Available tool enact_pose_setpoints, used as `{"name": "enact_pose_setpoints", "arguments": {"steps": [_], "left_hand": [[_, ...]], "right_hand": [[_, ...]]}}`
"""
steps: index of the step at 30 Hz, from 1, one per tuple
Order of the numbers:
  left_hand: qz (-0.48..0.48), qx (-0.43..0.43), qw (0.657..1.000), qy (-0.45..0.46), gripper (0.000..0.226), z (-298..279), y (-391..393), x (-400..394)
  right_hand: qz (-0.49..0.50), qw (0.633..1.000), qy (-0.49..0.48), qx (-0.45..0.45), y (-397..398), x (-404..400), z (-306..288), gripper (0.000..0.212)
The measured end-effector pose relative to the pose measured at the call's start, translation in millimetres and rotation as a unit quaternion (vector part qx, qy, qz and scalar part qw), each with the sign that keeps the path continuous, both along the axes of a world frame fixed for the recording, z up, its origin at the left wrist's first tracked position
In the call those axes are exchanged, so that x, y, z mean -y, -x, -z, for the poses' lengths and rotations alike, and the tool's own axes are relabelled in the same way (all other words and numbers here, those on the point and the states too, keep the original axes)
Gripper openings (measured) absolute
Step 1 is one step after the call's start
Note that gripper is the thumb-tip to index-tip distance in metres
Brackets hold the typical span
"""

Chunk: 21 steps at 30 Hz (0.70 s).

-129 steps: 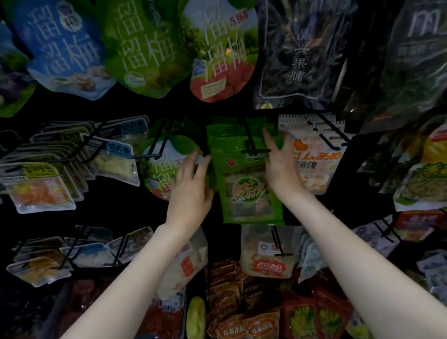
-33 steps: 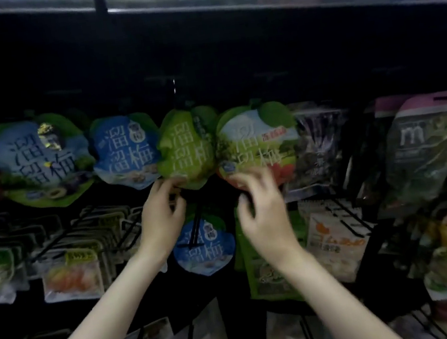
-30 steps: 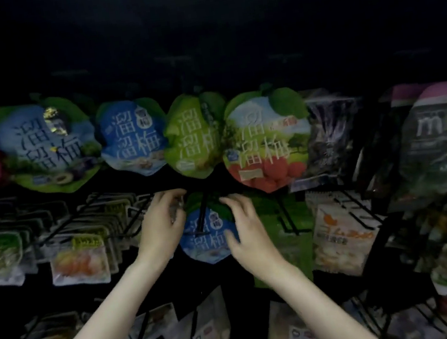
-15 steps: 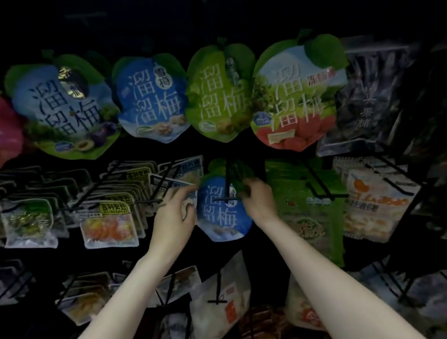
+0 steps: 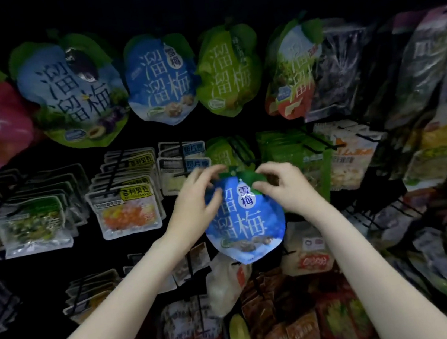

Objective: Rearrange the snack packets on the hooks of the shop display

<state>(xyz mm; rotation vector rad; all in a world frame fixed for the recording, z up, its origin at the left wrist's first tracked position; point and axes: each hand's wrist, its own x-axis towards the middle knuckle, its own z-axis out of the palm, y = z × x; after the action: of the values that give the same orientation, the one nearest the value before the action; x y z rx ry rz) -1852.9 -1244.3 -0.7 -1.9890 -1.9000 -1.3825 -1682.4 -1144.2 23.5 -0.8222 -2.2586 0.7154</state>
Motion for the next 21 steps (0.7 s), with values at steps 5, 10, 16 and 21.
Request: {"name": "enact_pose_setpoints", "arguments": {"steps": [5, 10, 16, 21], "left_hand": [[-0.032, -0.034, 0.996, -0.075, 0.031, -19.6, 27.1, 36.2], [0.048, 0.133, 0.989, -0.042, 0.046, -54.0, 55.9, 63.7], [0.053, 0.202, 0.977, -0.041, 0.051, -79.9, 97.7, 78.5], [0.012, 0.105, 0.992, -0.074, 0.051, -111.4, 102.7, 65.8]], "right_hand": [[-0.008, 0.989, 0.032, -0.142, 17.7, 36.4, -13.9, 0.014], [-0.012, 0.961, 0.011, -0.275, 57.7, 63.1, -49.8, 0.018], [-0.003, 0.953, -0.044, -0.3, 114.0, 75.1, -77.6, 0.023], [0.023, 0.936, -0.224, -0.271, 127.8, 62.7, -94.3, 0.036]]}}
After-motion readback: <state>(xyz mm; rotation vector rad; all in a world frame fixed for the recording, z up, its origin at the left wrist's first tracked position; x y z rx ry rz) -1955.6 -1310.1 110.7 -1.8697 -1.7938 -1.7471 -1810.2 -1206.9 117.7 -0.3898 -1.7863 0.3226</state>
